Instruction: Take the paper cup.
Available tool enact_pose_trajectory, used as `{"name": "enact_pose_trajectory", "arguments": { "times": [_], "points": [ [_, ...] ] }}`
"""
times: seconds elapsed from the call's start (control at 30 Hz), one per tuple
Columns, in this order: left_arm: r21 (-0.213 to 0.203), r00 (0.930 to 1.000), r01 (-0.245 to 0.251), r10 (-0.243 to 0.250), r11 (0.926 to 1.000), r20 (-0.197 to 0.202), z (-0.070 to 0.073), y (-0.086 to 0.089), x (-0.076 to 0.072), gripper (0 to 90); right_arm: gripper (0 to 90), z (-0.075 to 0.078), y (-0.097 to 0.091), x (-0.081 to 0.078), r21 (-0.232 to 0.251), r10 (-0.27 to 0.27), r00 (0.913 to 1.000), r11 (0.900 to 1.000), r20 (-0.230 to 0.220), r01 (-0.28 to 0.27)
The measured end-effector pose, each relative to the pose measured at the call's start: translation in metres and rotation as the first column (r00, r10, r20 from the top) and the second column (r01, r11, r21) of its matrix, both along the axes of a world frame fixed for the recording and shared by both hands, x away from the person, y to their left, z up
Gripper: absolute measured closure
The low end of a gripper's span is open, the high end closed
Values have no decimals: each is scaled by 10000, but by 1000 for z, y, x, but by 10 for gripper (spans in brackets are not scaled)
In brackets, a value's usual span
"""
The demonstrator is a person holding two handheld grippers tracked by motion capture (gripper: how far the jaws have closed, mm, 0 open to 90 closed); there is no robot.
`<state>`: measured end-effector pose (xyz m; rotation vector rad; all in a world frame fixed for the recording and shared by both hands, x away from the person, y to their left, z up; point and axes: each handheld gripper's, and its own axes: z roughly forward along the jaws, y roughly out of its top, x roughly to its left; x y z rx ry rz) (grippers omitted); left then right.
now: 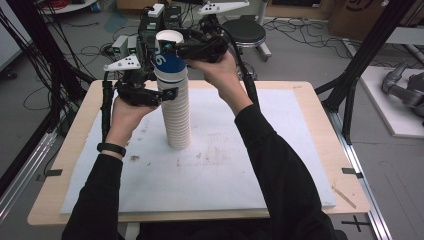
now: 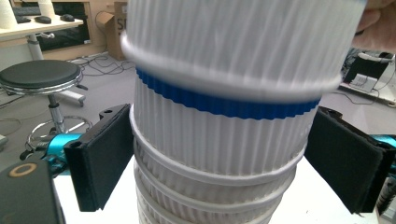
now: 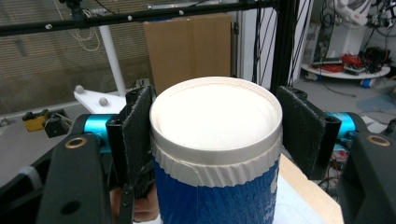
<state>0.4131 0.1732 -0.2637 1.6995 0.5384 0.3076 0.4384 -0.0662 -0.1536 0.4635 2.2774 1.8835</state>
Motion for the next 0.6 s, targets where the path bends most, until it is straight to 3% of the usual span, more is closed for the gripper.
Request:
{"name": "enact_pose_trajectory", "arguments": {
  "times": [0.3, 0.47, 0.6],
  "points": [
    [70, 10000, 1, -1, 10000, 10, 0, 0, 0, 112, 309, 16, -3, -8, 446, -138, 9982, 9989, 587, 112],
    [120, 10000, -7, 6, 9999, 39, 0, 0, 0, 112, 310, 30, -9, -18, 1161, -364, 9942, 9929, 1011, 245],
    [157, 10000, -1, 0, 9999, 56, 0, 0, 0, 112, 310, 38, -17, -21, 1351, -420, 9923, 9905, 1165, 261]
  ]
}}
